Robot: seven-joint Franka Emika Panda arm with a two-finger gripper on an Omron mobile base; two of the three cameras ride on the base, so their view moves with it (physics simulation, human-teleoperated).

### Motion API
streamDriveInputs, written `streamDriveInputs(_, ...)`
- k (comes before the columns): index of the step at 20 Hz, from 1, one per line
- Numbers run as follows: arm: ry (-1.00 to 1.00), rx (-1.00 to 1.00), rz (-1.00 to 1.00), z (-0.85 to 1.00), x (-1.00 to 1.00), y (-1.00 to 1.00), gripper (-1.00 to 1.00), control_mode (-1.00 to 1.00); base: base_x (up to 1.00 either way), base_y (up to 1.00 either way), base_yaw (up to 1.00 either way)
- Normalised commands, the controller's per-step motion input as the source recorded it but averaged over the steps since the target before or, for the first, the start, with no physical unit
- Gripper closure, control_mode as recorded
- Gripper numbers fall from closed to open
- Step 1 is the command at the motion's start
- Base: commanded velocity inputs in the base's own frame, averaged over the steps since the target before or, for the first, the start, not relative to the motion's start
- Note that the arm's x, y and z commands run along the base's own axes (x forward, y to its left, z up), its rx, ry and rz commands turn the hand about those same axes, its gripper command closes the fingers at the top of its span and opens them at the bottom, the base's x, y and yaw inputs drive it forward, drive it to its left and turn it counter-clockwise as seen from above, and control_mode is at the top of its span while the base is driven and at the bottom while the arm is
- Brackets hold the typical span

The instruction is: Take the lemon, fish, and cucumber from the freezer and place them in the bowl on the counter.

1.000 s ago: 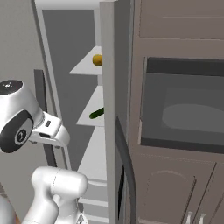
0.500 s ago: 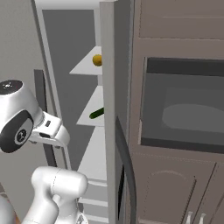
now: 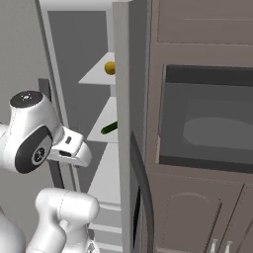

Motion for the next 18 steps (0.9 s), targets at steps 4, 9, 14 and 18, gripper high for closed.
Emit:
streamDriveInputs(4,-0.04,0.02,0.00,-0.02,0.38,-0.33,-1.00,-1.00,0.00,0.00,0.00)
streamDriveInputs(9,-0.25,0.07,0.04,-0.16,0.45,-0.05,-1.00,-1.00,0.00,0.00,0.00)
streamDriveInputs(14,-0.26,0.03,0.01,-0.17,0.49,0.00,-1.00,-1.00,0.00,0.00,0.00)
streamDriveInputs(18,-0.13,0.00,0.00,-0.01,0.39,0.00,-1.00,-1.00,0.00,0.00,0.00)
